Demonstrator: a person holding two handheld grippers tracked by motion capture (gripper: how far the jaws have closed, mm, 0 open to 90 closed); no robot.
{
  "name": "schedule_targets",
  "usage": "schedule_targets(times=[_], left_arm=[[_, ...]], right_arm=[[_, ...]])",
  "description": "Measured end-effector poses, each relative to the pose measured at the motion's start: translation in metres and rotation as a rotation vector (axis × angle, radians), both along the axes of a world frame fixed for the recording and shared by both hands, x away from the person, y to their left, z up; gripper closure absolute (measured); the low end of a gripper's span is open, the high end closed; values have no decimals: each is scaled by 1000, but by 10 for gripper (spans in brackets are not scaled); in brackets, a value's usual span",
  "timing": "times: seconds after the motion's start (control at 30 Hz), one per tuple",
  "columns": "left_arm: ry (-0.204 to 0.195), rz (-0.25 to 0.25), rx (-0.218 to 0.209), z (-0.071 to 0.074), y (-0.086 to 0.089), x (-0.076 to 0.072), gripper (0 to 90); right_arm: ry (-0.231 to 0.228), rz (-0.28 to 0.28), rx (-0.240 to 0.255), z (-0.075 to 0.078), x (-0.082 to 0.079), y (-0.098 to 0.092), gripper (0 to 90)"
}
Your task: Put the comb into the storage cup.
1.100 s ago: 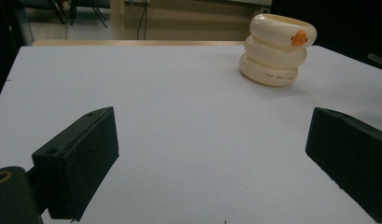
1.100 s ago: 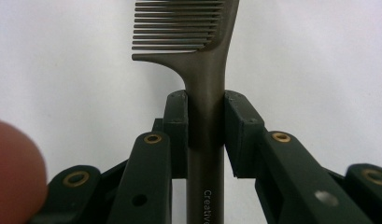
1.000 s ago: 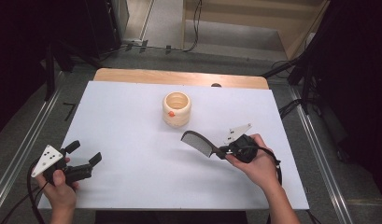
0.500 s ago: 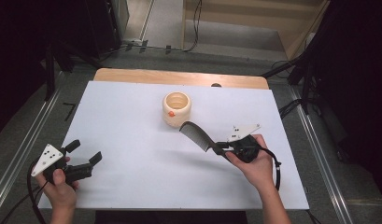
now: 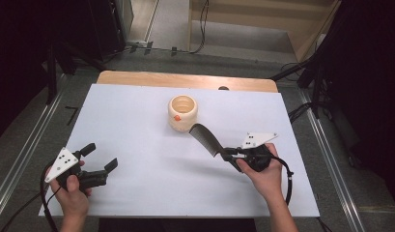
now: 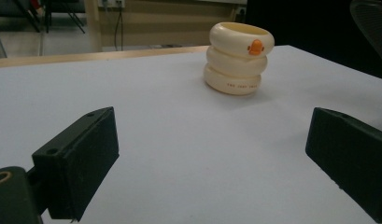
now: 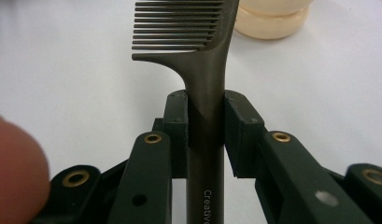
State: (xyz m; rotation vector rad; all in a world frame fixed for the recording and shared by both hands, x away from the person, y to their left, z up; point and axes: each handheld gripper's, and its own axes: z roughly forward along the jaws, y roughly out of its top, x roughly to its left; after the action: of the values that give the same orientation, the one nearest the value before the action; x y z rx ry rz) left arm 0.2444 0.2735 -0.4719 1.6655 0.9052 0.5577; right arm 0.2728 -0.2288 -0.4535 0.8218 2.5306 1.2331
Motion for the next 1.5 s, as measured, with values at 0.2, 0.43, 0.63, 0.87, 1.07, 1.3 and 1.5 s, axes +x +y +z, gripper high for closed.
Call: schedule_targets(times=[0.2,0.43,0.63,0.87,1.07,1.3,1.5], left_arm=[[-6,-33,6,5,-19,1,24],[-14,-75,2,14,-42,-1,23],[-18,-124,-3,20,-57,2,23],[-35,-161,-7,26,-75,6,23],[-51,-187,-14,32,-88,7,23],[-54,-230,-32,39,-103,10,23],[-51,-258,-54,43,-115,13,23]], right_arm=[[-23,-18,60,0,-3,1,710],[-35,-20,100,-1,-5,4,710],[-37,-18,126,-3,-5,6,710],[-33,-19,152,-5,-5,8,710],[-42,-18,159,-6,-6,11,710],[-64,-31,184,-7,-9,15,710],[-78,-36,203,-8,-10,17,710]])
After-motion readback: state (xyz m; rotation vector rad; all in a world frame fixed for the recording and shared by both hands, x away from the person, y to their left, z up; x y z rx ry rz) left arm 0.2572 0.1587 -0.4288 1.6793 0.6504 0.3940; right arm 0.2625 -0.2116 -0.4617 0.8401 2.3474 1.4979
